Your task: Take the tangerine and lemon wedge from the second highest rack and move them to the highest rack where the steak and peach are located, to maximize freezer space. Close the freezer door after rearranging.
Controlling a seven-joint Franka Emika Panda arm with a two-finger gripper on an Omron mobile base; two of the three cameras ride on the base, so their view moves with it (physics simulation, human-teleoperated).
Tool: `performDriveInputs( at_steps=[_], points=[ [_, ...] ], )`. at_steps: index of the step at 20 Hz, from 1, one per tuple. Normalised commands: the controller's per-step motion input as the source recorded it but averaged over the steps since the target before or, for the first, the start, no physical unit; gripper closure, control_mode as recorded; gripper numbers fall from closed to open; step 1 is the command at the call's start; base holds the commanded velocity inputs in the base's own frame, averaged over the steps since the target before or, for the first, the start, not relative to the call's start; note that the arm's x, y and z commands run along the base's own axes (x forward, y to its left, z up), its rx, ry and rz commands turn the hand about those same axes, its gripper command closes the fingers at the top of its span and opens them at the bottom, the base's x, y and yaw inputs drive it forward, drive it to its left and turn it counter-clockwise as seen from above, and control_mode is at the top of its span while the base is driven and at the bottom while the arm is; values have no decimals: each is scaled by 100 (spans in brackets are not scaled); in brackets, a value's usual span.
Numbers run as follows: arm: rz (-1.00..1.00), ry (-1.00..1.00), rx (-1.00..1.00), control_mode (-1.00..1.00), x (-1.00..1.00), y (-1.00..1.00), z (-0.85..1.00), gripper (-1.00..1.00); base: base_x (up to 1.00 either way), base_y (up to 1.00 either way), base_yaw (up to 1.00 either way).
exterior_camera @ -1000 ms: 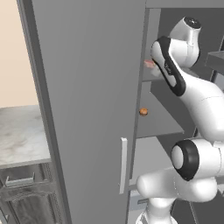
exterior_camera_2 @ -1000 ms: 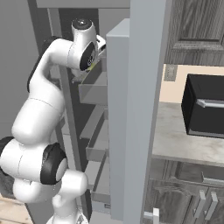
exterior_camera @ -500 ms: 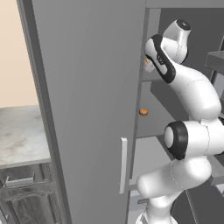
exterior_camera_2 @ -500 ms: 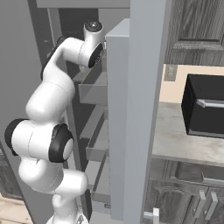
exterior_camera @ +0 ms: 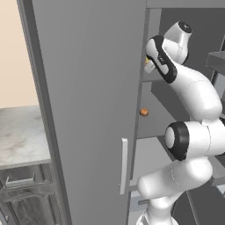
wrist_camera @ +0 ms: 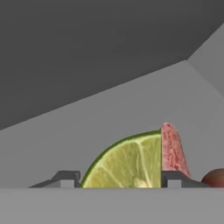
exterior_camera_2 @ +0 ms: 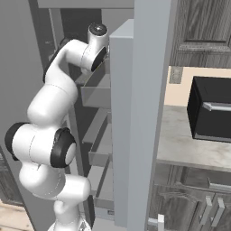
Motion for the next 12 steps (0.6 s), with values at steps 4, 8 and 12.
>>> performDriveInputs(
  at_steps=[4,8,12],
  points=[
    [0,9,2,-100,43,0,-29,-100,0,0,0],
    [0,2,4,-100,27,0,-20,-100,0,0,0],
    [2,0,6,-100,28,-13,-7,-100,0,0,0]
  ],
)
